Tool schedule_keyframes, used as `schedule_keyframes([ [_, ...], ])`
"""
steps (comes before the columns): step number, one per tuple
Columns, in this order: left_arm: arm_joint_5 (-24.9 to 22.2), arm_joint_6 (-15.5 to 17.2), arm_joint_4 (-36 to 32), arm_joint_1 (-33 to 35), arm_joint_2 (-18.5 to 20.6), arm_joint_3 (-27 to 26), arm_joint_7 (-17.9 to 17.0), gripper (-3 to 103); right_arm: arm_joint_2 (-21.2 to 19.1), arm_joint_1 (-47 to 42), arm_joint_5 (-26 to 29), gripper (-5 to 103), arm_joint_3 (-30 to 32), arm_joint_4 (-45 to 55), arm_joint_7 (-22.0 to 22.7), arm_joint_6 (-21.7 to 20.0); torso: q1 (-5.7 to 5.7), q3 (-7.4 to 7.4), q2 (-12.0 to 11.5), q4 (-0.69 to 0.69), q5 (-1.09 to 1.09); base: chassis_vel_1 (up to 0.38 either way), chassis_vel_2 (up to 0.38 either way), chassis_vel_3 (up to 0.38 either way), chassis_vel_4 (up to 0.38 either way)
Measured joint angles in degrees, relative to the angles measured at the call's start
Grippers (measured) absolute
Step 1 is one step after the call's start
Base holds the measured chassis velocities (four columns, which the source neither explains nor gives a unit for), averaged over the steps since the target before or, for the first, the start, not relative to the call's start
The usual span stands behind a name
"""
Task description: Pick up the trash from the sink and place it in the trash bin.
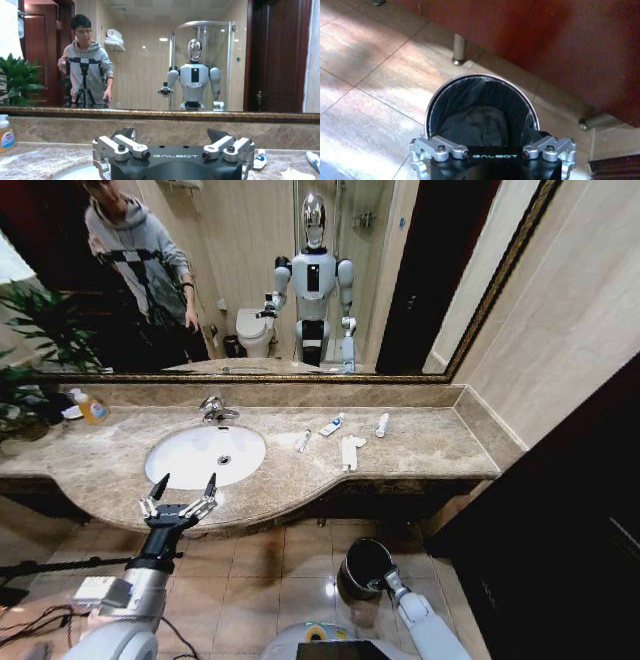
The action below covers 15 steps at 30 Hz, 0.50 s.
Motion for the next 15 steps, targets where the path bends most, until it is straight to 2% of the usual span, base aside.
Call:
schedule_keyframes([
  [7,0.00,0.00,0.00,0.00,0.00,0.00,0.00,100,-0.27,-5.95,4.28,100,2.12,10.23,0.40,-1.57,0.00,0.00,0.00,0.00,0.02,0.000,0.000,0.000,0.000],
  [9,0.00,0.00,0.00,0.00,0.00,0.00,0.00,100,-1.53,-9.89,6.00,100,3.45,17.86,0.47,0.61,0.00,0.00,0.00,0.00,-0.02,0.000,0.000,0.000,0.000],
  [11,0.00,0.00,0.00,0.00,0.00,0.00,0.00,100,-1.86,-11.13,6.25,100,3.93,20.30,0.61,1.69,0.00,0.00,0.00,-0.01,-0.03,0.000,0.000,0.000,0.000],
  [13,0.00,0.00,0.00,0.00,0.00,0.00,0.00,100,-2.75,-15.04,6.64,100,5.47,27.76,1.98,5.32,0.00,0.00,0.00,0.00,0.01,0.000,0.000,0.000,0.000],
  [15,0.00,0.00,0.00,0.00,0.00,0.00,0.00,100,-2.93,-16.29,6.61,100,6.03,30.05,2.55,6.26,0.00,0.00,0.00,0.00,-0.01,0.000,0.000,0.000,0.000],
])
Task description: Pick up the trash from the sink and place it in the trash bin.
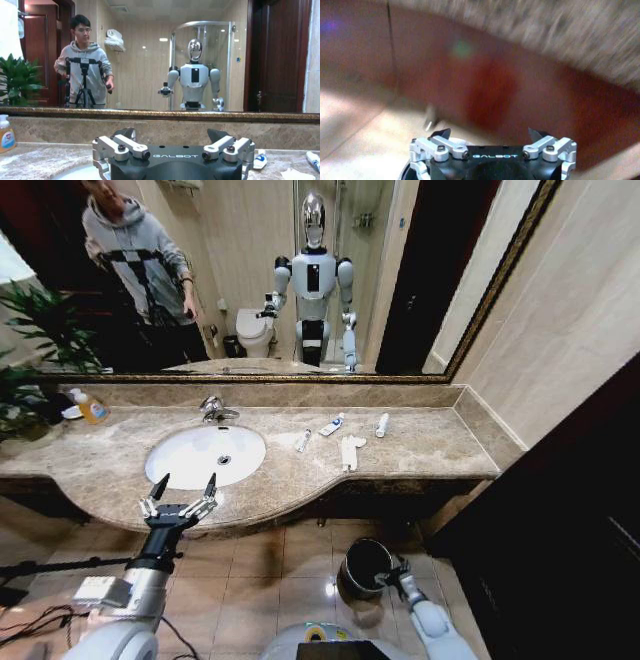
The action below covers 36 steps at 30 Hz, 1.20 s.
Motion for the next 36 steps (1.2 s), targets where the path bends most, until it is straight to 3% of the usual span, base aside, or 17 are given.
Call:
schedule_keyframes([
  [3,0.00,0.00,0.00,0.00,0.00,0.00,0.00,100,-0.36,-4.06,0.77,100,1.55,7.36,1.57,1.83,0.00,0.00,0.00,0.00,0.02,0.000,0.000,0.000,0.000],
  [6,0.00,0.00,0.00,0.00,0.00,0.00,-0.01,100,-0.21,-10.87,5.44,100,3.11,18.85,3.18,2.23,0.00,0.00,0.01,0.00,0.01,0.000,0.000,0.000,0.000],
  [12,0.00,0.00,0.00,0.00,0.00,0.00,0.00,100,0.49,-17.95,10.69,100,4.56,31.52,2.61,5.06,0.00,0.00,0.01,-0.01,0.00,0.000,0.000,0.000,0.000],
  [19,0.00,0.00,0.00,0.00,0.00,0.00,-0.01,100,2.13,-20.26,12.98,100,4.21,44.58,2.22,3.21,0.00,0.00,0.01,-0.01,0.00,0.000,0.000,0.000,0.000],
  [26,0.00,0.00,0.00,0.00,0.00,0.00,0.00,100,1.22,-11.38,16.92,100,-0.01,51.99,2.41,-7.11,0.00,0.01,0.01,0.00,0.00,0.000,0.000,0.000,0.000],
  [28,0.00,0.00,0.00,0.00,0.00,0.00,0.00,100,-1.14,-5.68,19.95,100,-1.93,51.71,3.33,-12.47,0.01,0.01,0.00,0.00,0.01,0.000,0.000,0.000,0.000],
  [36,0.00,0.00,0.00,0.00,0.00,-0.01,0.00,100,-3.34,6.78,23.41,100,-10.55,46.00,6.41,-21.32,0.01,0.01,0.00,0.00,0.00,0.000,0.000,0.000,0.000],
])
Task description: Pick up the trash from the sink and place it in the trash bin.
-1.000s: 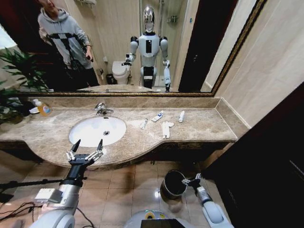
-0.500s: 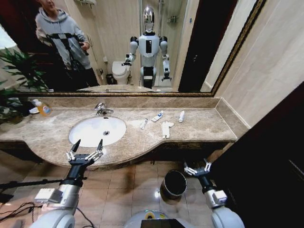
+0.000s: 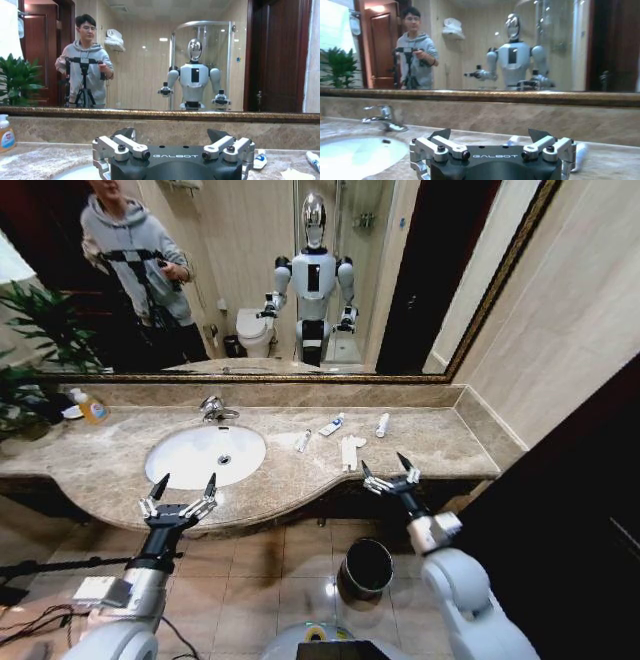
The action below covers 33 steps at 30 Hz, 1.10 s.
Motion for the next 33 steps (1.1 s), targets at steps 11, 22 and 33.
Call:
schedule_keyframes([
  [11,0.00,0.00,0.01,0.00,0.00,0.00,0.00,100,3.33,10.61,-5.62,100,-6.48,-14.45,1.32,1.22,0.00,0.00,0.00,0.00,0.00,0.000,0.000,0.000,0.000],
  [22,0.00,0.00,0.00,0.00,0.00,0.00,0.00,100,4.84,13.31,-6.70,100,-6.89,-22.77,2.22,-0.35,-0.01,-0.01,0.00,0.00,0.00,0.000,0.000,0.000,0.000],
  [33,0.00,0.00,0.00,0.00,0.00,0.00,0.00,100,5.26,13.26,-8.08,94,-6.18,-25.30,2.17,-0.33,-0.01,-0.01,0.00,-0.01,0.00,0.000,0.000,0.000,0.000],
])
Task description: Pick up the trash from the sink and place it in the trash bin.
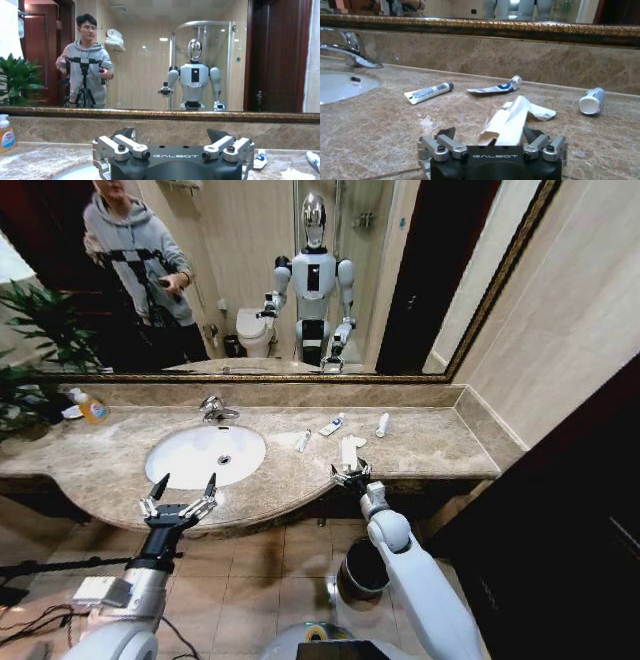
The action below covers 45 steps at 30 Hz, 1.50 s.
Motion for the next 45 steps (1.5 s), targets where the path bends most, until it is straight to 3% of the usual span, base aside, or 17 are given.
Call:
schedule_keyframes([
  [1,0.00,0.00,0.00,0.00,0.00,0.00,0.00,100,0.00,0.00,0.00,94,0.00,0.00,0.00,0.00,0.00,0.00,0.00,0.00,0.00,0.000,0.000,0.000,0.000],
  [8,0.00,0.00,0.00,0.00,0.00,0.00,0.00,100,0.00,-0.20,0.07,62,0.35,0.20,0.02,0.30,0.00,0.00,0.00,0.00,0.00,0.000,0.000,0.000,0.000],
  [11,0.00,0.00,0.00,0.00,0.00,0.00,0.00,100,-0.11,-0.35,0.19,57,0.39,0.20,0.02,0.34,0.00,0.00,0.00,0.00,0.00,0.000,0.000,0.000,0.000],
  [17,0.00,0.00,0.00,0.00,0.00,0.00,0.00,100,-0.26,-0.56,0.86,30,0.41,0.32,0.04,0.39,0.00,0.00,0.00,0.00,0.01,0.000,0.000,0.000,0.000],
  [26,0.00,0.00,0.00,0.00,0.00,0.00,0.00,100,-1.27,-1.14,2.28,1,1.25,1.76,0.08,0.69,0.00,0.00,0.00,0.00,0.01,0.000,0.000,0.000,0.000],
  [35,0.00,0.00,0.00,0.00,0.00,0.00,0.00,100,-3.82,-4.70,3.90,0,4.40,6.51,-0.21,1.65,0.00,0.00,0.00,0.00,0.01,0.000,0.000,0.000,0.000],
  [45,0.00,0.00,0.00,0.00,0.00,0.00,0.00,100,-7.90,-15.12,7.72,0,10.23,18.34,-0.85,2.87,0.00,0.00,0.01,0.00,0.02,0.000,0.000,0.000,0.000],
])
